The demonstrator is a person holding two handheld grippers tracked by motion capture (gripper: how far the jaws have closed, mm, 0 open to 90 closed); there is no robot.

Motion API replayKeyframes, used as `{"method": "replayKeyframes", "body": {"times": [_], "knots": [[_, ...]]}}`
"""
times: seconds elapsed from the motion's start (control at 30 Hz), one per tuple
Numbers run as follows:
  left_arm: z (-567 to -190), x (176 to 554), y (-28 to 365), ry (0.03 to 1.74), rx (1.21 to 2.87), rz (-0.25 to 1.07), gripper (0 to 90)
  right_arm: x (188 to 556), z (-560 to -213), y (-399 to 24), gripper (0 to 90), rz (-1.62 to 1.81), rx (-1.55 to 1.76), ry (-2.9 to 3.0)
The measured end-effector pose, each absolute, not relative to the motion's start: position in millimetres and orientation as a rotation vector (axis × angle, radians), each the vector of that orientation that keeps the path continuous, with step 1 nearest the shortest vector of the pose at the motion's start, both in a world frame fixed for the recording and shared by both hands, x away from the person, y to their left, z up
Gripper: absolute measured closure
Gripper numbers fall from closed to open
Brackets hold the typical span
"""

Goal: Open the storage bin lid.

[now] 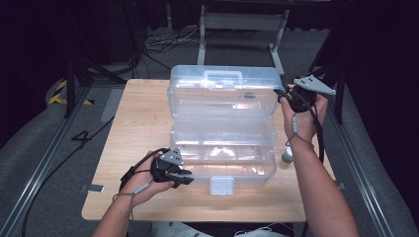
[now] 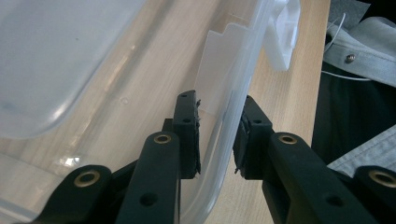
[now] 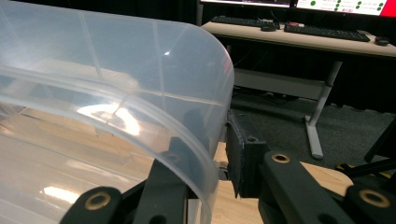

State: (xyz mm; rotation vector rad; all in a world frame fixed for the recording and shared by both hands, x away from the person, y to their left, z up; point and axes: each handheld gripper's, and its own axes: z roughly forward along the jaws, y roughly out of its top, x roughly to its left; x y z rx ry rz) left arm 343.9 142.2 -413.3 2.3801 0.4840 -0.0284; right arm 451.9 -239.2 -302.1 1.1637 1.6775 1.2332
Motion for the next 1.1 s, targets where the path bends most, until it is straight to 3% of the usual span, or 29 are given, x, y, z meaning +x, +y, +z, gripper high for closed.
{"method": "replayKeyframes", "body": {"times": [1.1], "knots": [[-414.7,341.4,142.6,0.481,2.365,0.001,72.6,494.7,-299.8,-238.1,79.5,1.190,1.246,1.725]]}}
